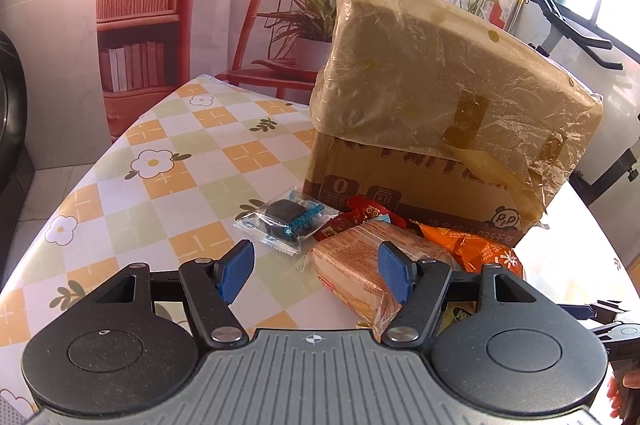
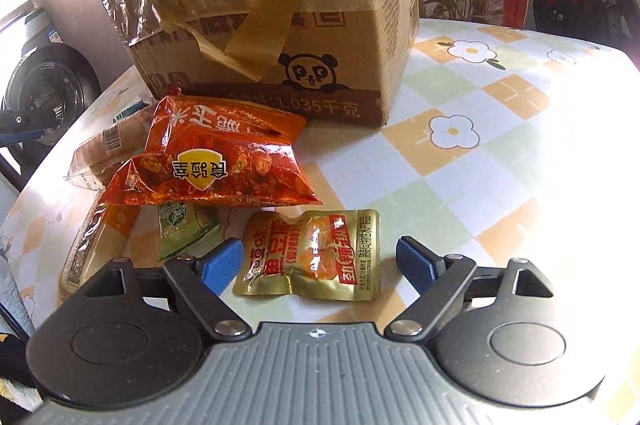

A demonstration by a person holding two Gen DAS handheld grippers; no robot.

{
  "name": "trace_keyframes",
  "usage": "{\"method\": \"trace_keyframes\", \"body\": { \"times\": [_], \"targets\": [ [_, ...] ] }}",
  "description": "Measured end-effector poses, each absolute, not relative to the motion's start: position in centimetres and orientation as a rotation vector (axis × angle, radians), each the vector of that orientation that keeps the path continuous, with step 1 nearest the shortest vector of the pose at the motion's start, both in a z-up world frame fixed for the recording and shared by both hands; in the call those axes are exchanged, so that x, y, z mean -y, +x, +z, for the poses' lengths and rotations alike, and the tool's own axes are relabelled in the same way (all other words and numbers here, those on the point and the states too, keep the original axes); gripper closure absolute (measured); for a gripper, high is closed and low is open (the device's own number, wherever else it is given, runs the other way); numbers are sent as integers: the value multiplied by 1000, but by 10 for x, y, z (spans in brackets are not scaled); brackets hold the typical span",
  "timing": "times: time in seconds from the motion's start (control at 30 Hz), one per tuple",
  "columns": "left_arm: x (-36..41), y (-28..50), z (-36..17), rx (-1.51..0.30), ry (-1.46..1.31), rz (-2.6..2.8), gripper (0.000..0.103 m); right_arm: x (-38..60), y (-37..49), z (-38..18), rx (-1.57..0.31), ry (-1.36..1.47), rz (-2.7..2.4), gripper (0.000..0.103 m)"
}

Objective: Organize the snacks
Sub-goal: 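Grasp the gold-red small packet with right gripper while left approaches the bread loaf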

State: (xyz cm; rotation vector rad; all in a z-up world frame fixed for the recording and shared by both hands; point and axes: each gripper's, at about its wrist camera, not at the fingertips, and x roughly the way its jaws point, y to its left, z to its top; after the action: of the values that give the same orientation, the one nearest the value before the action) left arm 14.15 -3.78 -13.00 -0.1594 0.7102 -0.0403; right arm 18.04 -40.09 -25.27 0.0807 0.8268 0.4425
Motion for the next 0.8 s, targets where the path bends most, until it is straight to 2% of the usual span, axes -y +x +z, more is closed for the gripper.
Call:
{"method": "trace_keyframes", "body": {
  "times": [0.23, 0.3, 0.47, 0.6, 0.8],
  "targets": [
    [41, 143, -134, -723, -162, -57, 32, 373, 169, -247, -902, 77, 578, 16],
    [41, 141, -135, -725, -158, -62, 32, 366, 169, -244, -893, 44, 611, 19],
    [39, 139, -136, -729, -158, -56, 33, 353, 176, -236, -792, -222, 627, 19],
    [38, 138, -135, -724, -159, -54, 33, 345, 190, -249, -800, -414, 723, 19],
    [36, 138, -137, -733, -161, -46, 33, 344, 197, -257, -771, -455, 820, 11]
  ]
}}
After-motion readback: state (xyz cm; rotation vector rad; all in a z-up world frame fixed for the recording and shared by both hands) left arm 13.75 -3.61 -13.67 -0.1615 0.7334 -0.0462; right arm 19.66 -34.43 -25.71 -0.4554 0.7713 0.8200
